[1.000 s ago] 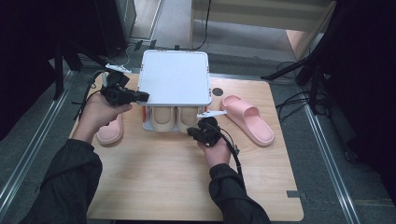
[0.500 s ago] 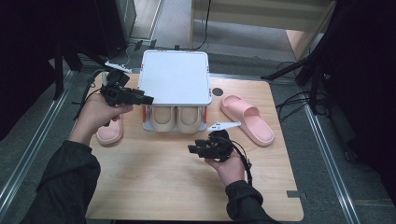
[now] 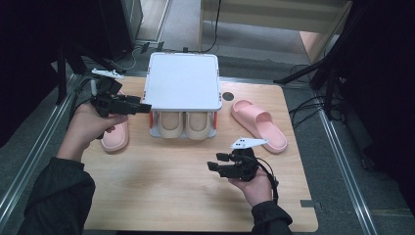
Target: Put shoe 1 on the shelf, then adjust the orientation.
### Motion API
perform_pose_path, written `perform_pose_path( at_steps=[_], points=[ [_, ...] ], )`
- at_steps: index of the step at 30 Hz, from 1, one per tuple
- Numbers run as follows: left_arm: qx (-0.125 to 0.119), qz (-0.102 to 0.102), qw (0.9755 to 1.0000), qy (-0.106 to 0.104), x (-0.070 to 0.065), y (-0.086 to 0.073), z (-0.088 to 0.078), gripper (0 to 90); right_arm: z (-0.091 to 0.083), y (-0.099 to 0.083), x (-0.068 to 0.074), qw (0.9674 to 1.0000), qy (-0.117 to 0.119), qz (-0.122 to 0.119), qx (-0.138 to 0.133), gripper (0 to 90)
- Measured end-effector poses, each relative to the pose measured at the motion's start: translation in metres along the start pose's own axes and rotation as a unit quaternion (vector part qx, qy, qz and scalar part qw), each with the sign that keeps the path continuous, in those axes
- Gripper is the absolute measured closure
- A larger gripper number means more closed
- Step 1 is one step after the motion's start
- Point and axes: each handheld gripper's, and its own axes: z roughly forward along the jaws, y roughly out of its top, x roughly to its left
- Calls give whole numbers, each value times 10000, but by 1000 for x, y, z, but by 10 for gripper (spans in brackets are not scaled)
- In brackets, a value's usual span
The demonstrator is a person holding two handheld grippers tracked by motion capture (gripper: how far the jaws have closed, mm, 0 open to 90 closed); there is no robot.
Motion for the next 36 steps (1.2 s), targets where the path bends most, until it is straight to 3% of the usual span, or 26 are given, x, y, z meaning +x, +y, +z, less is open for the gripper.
perform_pose_path(
  at_steps=[7,9,12,17,22,31,36],
  points=[
    [-65,-211,9996,182,12,-14,-11,358,-1,0,-1,9999,144,-21,6,447],
    [-147,-249,9991,325,15,-20,-15,358,-2,-2,-2,9999,143,-4,8,447],
    [-180,-318,9987,366,19,-27,-19,358,-3,-3,-2,9998,168,75,-32,447],
    [-189,-426,9978,473,30,-36,-19,359,0,-1,-1,9998,205,6,-11,447],
    [-175,-564,9964,612,44,-46,-15,364,6,0,0,9997,252,-25,27,443],
    [-134,-986,9904,960,84,-71,0,400,7,-2,0,9997,233,10,41,442],
    [14,-1060,9883,1096,99,-79,14,418,8,-3,2,9997,229,-21,77,442]
  ],
)
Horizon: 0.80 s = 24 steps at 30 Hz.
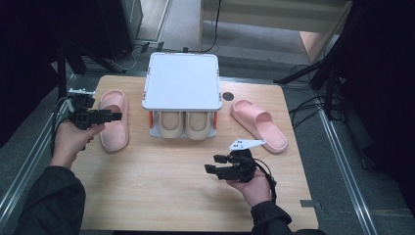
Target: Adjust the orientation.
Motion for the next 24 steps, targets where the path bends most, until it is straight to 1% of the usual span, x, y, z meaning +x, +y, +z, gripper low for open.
perform_pose_path(
  at_steps=[2,4,8,10,11,12,13,14,15,18,19,21,24],
  points=[
    [91,27,9999,79,2,-1,6,430,0,-1,0,10000,-16,5,6,441],
    [127,10,9998,124,6,0,13,438,0,-2,-1,10000,-38,21,22,441],
    [124,-167,9995,240,14,3,25,468,-6,-7,-1,9999,-122,60,-4,441],
    [153,-241,9992,286,19,3,32,479,-10,-10,-1,9998,-185,121,-31,441],
    [209,-275,9989,327,21,4,35,484,-11,-11,-2,9997,-216,139,-34,441],
    [303,-277,9985,370,23,4,40,485,-13,-13,-2,9995,-244,182,-33,441],
    [320,-279,9983,411,24,5,42,489,-15,-15,-2,9994,-288,195,-60,441],
    [282,-250,9980,510,24,6,45,495,-17,-16,-2,9993,-312,218,-65,441],
    [259,-233,9980,532,25,7,48,502,-19,-17,-2,9991,-344,245,-75,441],
    [250,-297,9979,513,24,11,55,516,-24,-22,-3,9985,-430,326,-107,440],
    [235,-271,9979,542,24,11,57,524,-25,-23,-3,9983,-451,356,-109,440],
    [323,-229,9975,589,23,14,62,537,-27,-25,-3,9979,-496,390,-120,439],
    [361,-183,9969,675,21,17,69,562,-30,-28,-3,9975,-549,421,-144,438]
  ],
)
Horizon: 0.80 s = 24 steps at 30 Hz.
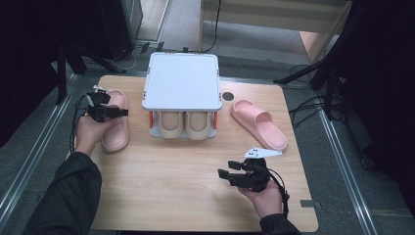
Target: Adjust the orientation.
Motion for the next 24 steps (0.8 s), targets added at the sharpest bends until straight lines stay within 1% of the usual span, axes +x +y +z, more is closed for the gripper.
perform_pose_path(
  at_steps=[1,2,4,5,6,7,9,10,13,14,15,16,17,18,22,24],
  points=[
    [-9,-2,10000,-4,0,1,1,575,-1,-1,0,10000,-13,16,-8,438],
    [-6,7,10000,41,-1,1,3,579,-2,-2,0,10000,-23,28,-4,438],
    [16,71,9999,119,-1,2,5,633,-3,-3,-1,10000,-54,42,-6,438],
    [-9,71,9999,134,-1,2,5,655,-4,-4,-1,10000,-62,61,-8,438],
    [15,69,9998,163,0,2,6,671,-4,-4,-1,10000,-62,60,-21,438],
    [27,58,9998,190,0,2,6,706,-5,-4,-1,9999,-68,71,-30,438],
    [7,-27,9999,138,2,2,5,716,-5,-4,-2,9999,-76,78,-33,438],
    [9,4,9999,171,2,2,5,725,-5,-4,-2,9999,-79,81,-31,437],
    [8,-9,9997,260,1,3,3,787,-4,-4,-2,9999,-69,83,-25,435],
    [2,64,9994,348,1,3,1,806,-4,-4,-1,9999,-72,82,-14,435],
    [-12,97,9993,369,1,3,-1,829,-3,-4,-1,10000,-65,74,-7,435],
    [7,146,9993,345,1,3,-2,839,-3,-3,-1,10000,-68,69,0,435],
    [9,191,9991,366,0,3,-3,843,-2,-3,-1,10000,-65,59,2,435],
    [29,191,9992,364,0,3,-4,845,-2,-3,-1,10000,-52,62,4,435],
    [-47,108,9994,332,3,4,-11,849,-1,-2,-1,10000,-29,59,-5,435],
    [-113,-23,9998,183,7,5,-20,849,-1,-2,-1,10000,-18,58,-3,435]
  ],
)
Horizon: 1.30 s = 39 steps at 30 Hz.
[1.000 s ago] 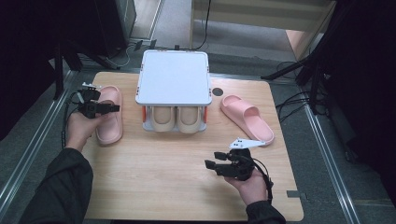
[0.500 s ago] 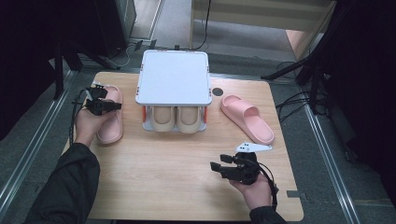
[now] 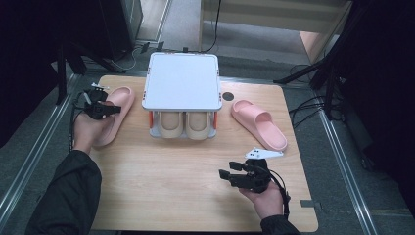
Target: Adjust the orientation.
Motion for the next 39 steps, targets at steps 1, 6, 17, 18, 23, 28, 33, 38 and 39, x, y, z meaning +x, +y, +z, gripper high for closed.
perform_pose_path(
  at_steps=[1,6,17,18,23,28,33,38,39],
  points=[
    [-7,-16,10000,-32,1,0,-3,849,0,0,0,10000,1,6,-5,435],
    [-70,33,9999,-149,-1,0,-20,849,2,3,0,10000,58,-32,-10,434],
    [18,276,9990,-346,-21,-17,-51,848,13,15,1,9997,205,-165,-18,425],
    [39,314,9990,-329,-24,-20,-53,848,14,16,1,9996,199,-185,-5,425],
    [95,452,9984,-324,-37,-40,-68,846,19,21,0,9994,235,-253,17,425],
    [64,528,9979,-375,-47,-54,-81,845,24,26,2,9991,269,-332,54,425],
    [137,493,9974,-500,-57,-67,-90,845,30,30,2,9987,311,-403,89,425],
    [125,633,9956,-682,-71,-78,-99,845,34,33,3,9984,339,-437,105,421],
    [118,663,9951,-729,-75,-80,-101,844,35,33,3,9984,349,-441,109,421]
  ],
)
